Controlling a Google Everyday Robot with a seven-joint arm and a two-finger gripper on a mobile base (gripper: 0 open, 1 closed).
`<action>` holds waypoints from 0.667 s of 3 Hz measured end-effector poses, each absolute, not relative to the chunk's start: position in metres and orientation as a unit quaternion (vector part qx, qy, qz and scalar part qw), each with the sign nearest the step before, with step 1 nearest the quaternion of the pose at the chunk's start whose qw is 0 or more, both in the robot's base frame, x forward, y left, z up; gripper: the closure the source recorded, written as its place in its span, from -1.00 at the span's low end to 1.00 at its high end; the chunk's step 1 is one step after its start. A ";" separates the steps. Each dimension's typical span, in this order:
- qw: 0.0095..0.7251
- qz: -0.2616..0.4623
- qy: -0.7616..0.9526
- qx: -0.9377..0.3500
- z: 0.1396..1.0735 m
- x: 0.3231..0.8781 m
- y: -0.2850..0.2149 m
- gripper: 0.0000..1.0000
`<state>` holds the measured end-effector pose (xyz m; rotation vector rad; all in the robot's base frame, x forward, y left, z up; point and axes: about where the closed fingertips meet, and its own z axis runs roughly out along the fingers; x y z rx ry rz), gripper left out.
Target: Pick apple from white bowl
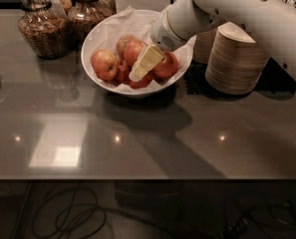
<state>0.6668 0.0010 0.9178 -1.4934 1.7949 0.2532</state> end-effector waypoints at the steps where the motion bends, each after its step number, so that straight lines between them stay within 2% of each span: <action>1: 0.397 0.111 0.702 -0.581 0.916 0.672 0.008 -1.00; 2: 0.397 0.111 0.702 -0.581 0.916 0.672 0.008 -0.62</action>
Offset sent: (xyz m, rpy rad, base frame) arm 0.0040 0.0059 -0.0011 0.0268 -0.0019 0.0017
